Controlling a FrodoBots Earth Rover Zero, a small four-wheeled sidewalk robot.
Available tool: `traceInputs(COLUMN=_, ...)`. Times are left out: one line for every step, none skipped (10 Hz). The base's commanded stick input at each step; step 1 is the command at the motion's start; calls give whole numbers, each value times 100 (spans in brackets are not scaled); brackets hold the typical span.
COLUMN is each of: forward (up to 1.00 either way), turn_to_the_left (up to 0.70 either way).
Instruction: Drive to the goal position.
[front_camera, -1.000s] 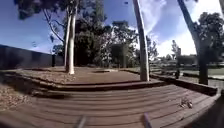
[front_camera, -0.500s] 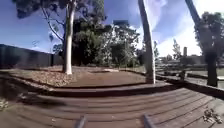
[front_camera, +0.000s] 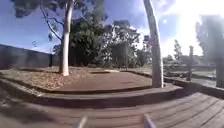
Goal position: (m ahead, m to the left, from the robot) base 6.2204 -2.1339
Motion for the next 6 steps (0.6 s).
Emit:
traceInputs(forward=100, turn_to_the_left=0)
traceInputs(forward=100, turn_to_the_left=0)
traceInputs(forward=100, turn_to_the_left=0)
traceInputs(forward=100, turn_to_the_left=0)
traceInputs(forward=100, turn_to_the_left=0)
traceInputs(forward=100, turn_to_the_left=-11)
